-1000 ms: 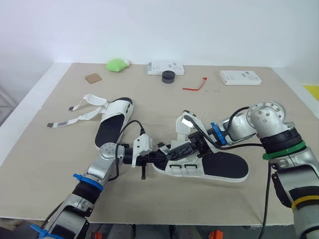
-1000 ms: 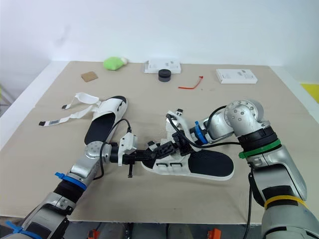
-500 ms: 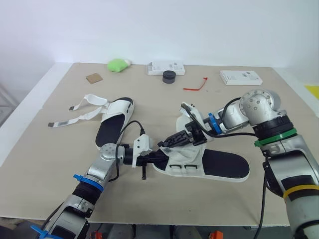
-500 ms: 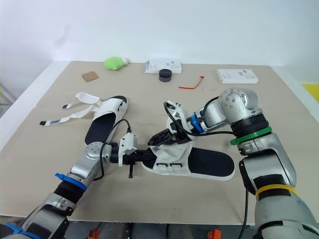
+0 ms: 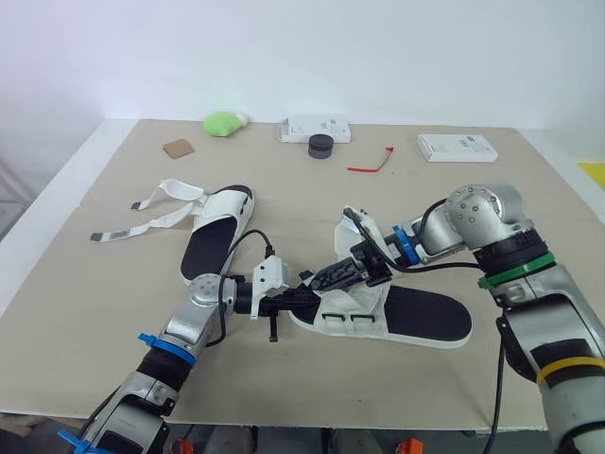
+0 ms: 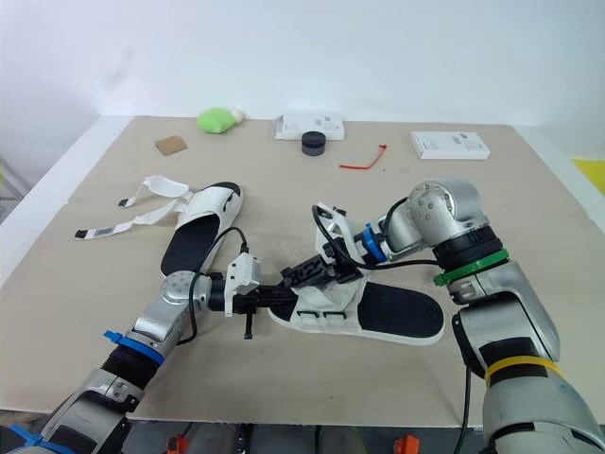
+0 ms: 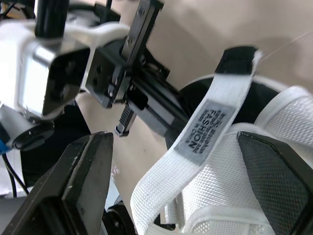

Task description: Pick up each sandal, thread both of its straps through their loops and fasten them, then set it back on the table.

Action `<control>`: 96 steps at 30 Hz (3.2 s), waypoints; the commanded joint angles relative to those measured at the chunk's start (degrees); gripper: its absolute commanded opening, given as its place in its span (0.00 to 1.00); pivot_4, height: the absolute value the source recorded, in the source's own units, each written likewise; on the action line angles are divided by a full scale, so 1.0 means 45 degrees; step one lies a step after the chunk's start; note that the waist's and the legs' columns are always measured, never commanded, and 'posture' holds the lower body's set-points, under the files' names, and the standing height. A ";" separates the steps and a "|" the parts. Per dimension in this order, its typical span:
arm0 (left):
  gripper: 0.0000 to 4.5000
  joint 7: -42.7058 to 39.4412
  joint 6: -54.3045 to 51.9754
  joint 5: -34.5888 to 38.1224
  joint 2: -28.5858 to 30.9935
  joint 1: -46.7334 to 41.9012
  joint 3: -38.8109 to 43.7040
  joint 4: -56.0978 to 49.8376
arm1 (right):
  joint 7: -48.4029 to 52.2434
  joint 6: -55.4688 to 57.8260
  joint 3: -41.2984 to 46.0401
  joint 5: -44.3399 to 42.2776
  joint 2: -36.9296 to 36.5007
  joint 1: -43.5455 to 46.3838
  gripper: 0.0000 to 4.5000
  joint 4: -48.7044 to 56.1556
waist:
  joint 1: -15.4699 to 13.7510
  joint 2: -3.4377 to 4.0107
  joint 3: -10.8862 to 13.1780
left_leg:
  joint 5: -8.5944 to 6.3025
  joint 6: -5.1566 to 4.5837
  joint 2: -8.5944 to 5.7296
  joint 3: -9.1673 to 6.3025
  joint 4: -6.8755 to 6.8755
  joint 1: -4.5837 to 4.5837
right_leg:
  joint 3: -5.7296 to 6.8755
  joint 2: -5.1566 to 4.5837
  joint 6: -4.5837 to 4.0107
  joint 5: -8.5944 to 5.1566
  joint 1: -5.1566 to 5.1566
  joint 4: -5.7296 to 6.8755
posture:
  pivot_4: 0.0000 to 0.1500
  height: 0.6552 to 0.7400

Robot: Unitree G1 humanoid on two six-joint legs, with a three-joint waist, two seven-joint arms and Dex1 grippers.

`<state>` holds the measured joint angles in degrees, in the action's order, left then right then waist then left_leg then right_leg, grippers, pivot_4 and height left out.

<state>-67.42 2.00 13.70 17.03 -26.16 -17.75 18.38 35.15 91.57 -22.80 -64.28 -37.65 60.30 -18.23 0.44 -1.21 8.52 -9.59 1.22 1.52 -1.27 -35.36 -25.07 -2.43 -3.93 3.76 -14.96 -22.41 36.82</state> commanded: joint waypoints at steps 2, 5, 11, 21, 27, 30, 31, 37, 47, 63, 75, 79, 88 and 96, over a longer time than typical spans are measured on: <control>0.00 0.0320 -0.0855 -0.1033 0.0314 0.0657 -0.0582 0.1099 | 0.0226 0.0206 -0.0352 -0.0142 -0.0091 -0.0466 0.97 0.0522 | 0.0000 0.0000 0.0000 | 0.0000 0.0000 0.0000 -0.0001 0.0000 0.0000 | 0.0003 0.0000 0.0000 -0.0001 0.0000 0.0000 | 1.00 1.00; 0.00 0.0309 -0.0843 -0.1039 0.0307 0.0614 -0.0580 0.1142 | 0.0237 0.0206 -0.0245 -0.0061 0.0015 -0.0556 0.97 0.0581 | 0.0000 0.0000 0.0000 | -0.0001 0.0001 -0.0001 -0.0001 0.0001 0.0000 | 0.0004 0.0000 -0.0001 -0.0002 0.0001 0.0000 | 1.00 1.00; 0.00 0.0275 -0.0861 -0.1043 0.0302 0.0557 -0.0600 0.1155 | 0.0231 0.0206 0.0322 0.0677 0.0354 -0.0596 0.60 0.0419 | 0.0000 0.0000 0.0000 | -0.0001 0.0001 -0.0001 -0.0001 0.0001 -0.0001 | 0.0005 0.0000 -0.0001 -0.0002 0.0001 0.0000 | 1.00 1.00; 0.00 0.0255 -0.0741 -0.1087 0.0247 0.0645 -0.0712 0.1236 | 0.1250 0.0206 0.1299 0.1056 0.0280 -0.0517 0.02 0.1241 | 0.0000 -0.0001 0.0000 | 0.0000 0.0001 0.0004 -0.0005 -0.0002 0.0002 | 0.0006 0.0011 0.0007 -0.0005 -0.0002 -0.0001 | 1.00 1.00; 0.00 0.0243 -0.0683 -0.1097 0.0179 0.0585 -0.0730 0.1358 | 0.2160 -0.1135 0.2896 0.1515 -0.0156 -0.0644 0.02 0.2499 | -0.0008 0.0002 0.0005 | 0.0000 0.0001 0.0001 -0.0008 -0.0002 -0.0004 | 0.0008 0.0010 0.0013 -0.0009 -0.0004 0.0000 | 1.00 1.00; 0.00 0.0254 -0.0640 -0.1110 0.0161 0.0530 -0.0707 0.1453 | 0.2138 -0.2327 0.4070 0.1674 -0.0458 -0.1520 0.02 0.3869 | -0.0044 -0.0007 0.0008 | -0.0001 0.0002 0.0000 -0.0008 -0.0001 -0.0005 | 0.0012 0.0009 0.0021 -0.0014 -0.0003 -0.0002 | 1.00 1.00; 0.00 0.0249 -0.0621 -0.1112 0.0161 0.0521 -0.0704 0.1483 | 0.2210 -0.2831 0.4408 0.1728 -0.0680 -0.2048 0.02 0.4711 | -0.0076 -0.0008 0.0008 | -0.0002 0.0004 0.0000 -0.0009 -0.0001 -0.0006 | 0.0017 0.0009 0.0031 -0.0020 -0.0004 -0.0003 | 1.00 1.00; 0.00 0.0170 -0.0522 -0.1150 0.0150 0.0467 -0.0707 0.1654 | 0.2106 -0.5186 0.6702 0.1688 -0.0900 -0.4890 0.02 0.8051 | -0.0180 0.0003 0.0012 | -0.0008 0.0013 -0.0012 0.0002 0.0004 -0.0007 | 0.0019 0.0027 0.0046 -0.0029 0.0002 -0.0011 | 1.00 1.00; 0.00 -0.0254 -0.0095 -0.1246 -0.0004 -0.0131 -0.0807 0.2615 | 0.4851 -1.4492 0.5914 0.7737 -0.2291 -1.1228 0.02 1.2483 | -0.0195 -0.0004 0.0014 | -0.0039 0.0067 0.0002 -0.0029 -0.0004 0.0020 | 0.0039 0.0039 0.0047 -0.0034 0.0019 -0.0023 | 1.00 1.00; 0.00 -0.0635 0.0004 -0.1330 -0.0063 -0.0253 -0.0958 0.2861 | 0.5787 -3.0597 0.4620 1.4857 -0.3747 -1.3472 0.35 0.7281 | -0.0223 -0.0020 0.0021 | -0.0035 0.0104 0.0008 0.0033 0.0003 0.0100 | 0.0331 -0.0196 0.0061 0.0009 0.0151 -0.0171 | 1.00 1.00; 0.00 -0.0596 -0.0004 -0.1567 -0.0032 -0.0400 -0.0995 0.2707 | 0.6174 -1.8922 0.7593 0.7512 -0.6664 -1.4073 0.91 0.9575 | -0.0225 0.0007 0.0060 | -0.0046 0.0121 0.0023 0.0025 0.0006 0.0172 | 0.0372 -0.0287 0.0058 0.0010 0.0236 -0.0170 | 1.00 1.00; 0.00 -0.0640 0.0108 -0.1690 0.0007 -0.0333 -0.1176 0.2568 | 0.6195 -1.1769 1.0044 0.1276 -0.8424 -1.4582 0.91 1.0193 | -0.0243 -0.0010 0.0056 | -0.0047 0.0122 0.0026 0.0014 0.0010 0.0175 | 0.0385 -0.0316 0.0058 0.0009 0.0249 -0.0172 | 1.00 1.00; 0.00 -0.0371 0.0533 -0.2582 0.0236 -0.0624 -0.1786 0.2380 | 0.5168 -0.5944 1.0839 -0.3618 -0.8282 -1.6949 0.91 1.1761 | -0.0359 -0.0015 0.0029 | -0.0083 0.0155 0.0019 0.0019 0.0020 0.0111 | 0.0494 -0.0339 0.0077 -0.0004 0.0248 -0.0245 | 1.00 1.00; 0.00 -0.0271 0.0130 -0.2784 0.0384 -0.0697 -0.2070 0.1773 | 0.1272 -0.5710 0.7118 -0.2465 -0.5384 -1.5574 0.91 1.1917 | -0.0354 -0.0012 0.0019 | -0.0085 0.0159 0.0029 0.0004 0.0003 0.0082 | 0.0546 -0.0351 0.0080 -0.0005 0.0247 -0.0310 | 1.00 1.00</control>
<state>-69.31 6.31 7.76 16.78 -32.26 -22.60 21.81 42.98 65.32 9.41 -74.95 -62.24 -11.47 35.87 -1.15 -1.27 8.61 -9.97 1.93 1.62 -1.21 -35.35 -24.71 -0.03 -5.54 4.12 -14.98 -21.30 35.43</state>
